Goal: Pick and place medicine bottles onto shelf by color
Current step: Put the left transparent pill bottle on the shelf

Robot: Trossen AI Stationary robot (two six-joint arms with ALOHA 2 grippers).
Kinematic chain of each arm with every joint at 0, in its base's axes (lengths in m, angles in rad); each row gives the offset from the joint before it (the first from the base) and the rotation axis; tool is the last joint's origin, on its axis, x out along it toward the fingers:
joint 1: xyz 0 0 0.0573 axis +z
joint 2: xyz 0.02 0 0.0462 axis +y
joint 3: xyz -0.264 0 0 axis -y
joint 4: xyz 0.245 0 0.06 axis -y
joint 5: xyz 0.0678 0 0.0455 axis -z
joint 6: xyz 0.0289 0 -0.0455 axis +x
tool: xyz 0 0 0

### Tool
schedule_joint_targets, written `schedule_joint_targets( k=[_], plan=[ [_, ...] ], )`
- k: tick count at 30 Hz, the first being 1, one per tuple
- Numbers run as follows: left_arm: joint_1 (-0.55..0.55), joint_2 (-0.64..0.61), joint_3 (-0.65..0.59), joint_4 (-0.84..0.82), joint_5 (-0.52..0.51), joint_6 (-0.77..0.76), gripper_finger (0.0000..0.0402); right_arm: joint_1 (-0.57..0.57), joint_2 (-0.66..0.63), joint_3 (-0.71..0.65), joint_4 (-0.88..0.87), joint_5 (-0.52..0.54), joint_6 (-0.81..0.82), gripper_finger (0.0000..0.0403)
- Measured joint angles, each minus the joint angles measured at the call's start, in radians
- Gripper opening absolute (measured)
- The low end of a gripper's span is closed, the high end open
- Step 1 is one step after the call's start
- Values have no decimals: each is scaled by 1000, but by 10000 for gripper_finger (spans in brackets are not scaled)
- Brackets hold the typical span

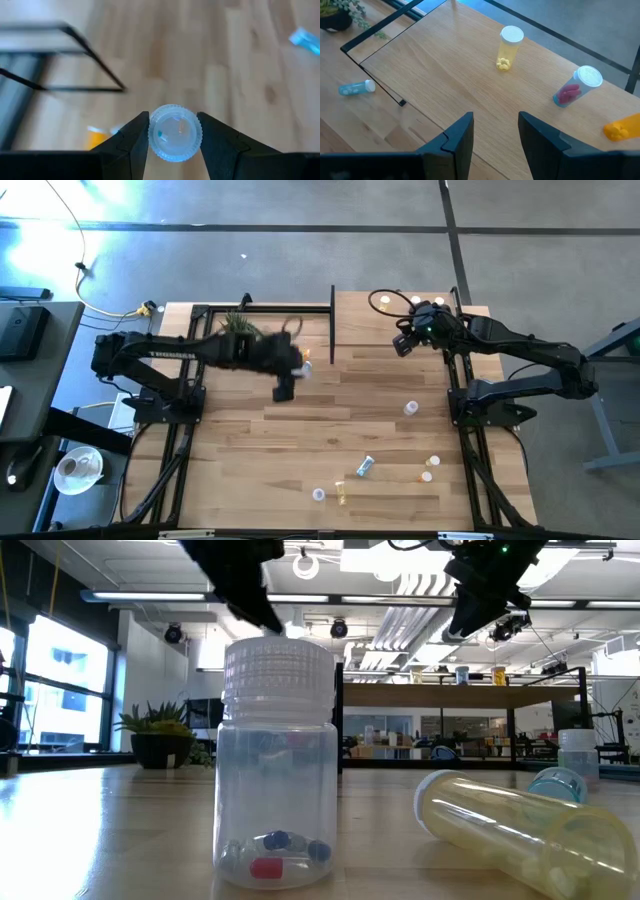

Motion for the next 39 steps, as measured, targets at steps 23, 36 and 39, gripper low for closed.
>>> schedule_joint_targets(
  k=[23, 36, 39],
  plan=[
    [407, 70, 371, 16, -1, 295, 145, 0, 0, 0, -1, -50, 30, 147],
    [437, 320, 718, -30, -6, 355, 145, 0, 0, 0, -76, -49, 36, 147],
    [437, 394, 814, -100, -7, 354, 145, 0, 0, 0, -94, -49, 30, 147]
  ],
)
